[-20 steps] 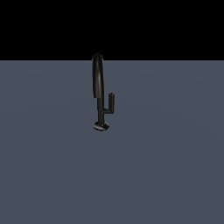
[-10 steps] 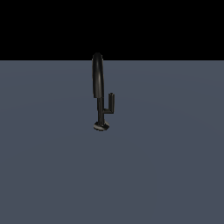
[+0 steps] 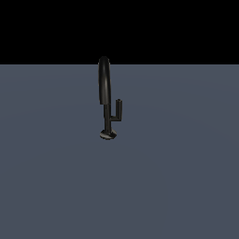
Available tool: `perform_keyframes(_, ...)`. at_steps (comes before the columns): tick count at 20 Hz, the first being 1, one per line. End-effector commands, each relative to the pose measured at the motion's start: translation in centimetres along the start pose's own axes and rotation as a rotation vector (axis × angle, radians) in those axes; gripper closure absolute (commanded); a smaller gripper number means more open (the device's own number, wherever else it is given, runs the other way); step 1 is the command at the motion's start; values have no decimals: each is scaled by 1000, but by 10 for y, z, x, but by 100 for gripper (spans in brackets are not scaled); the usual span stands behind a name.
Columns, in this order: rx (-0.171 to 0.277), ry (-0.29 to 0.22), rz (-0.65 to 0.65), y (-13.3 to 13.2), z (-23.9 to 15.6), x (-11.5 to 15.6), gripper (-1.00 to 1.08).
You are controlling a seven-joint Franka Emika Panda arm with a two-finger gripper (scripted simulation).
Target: Turn on the faucet by rotating a designated handle.
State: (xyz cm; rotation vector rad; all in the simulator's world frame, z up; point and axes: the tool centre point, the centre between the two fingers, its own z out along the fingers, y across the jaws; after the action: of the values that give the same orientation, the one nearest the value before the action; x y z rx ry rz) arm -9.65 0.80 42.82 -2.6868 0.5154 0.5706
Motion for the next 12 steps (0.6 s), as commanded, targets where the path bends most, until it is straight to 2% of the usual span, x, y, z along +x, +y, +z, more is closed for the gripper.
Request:
perform_keyframes(1,35,-40,36,-3,3,16,108)
perform_keyframes(12,196,-221,201,-10,23,86,108)
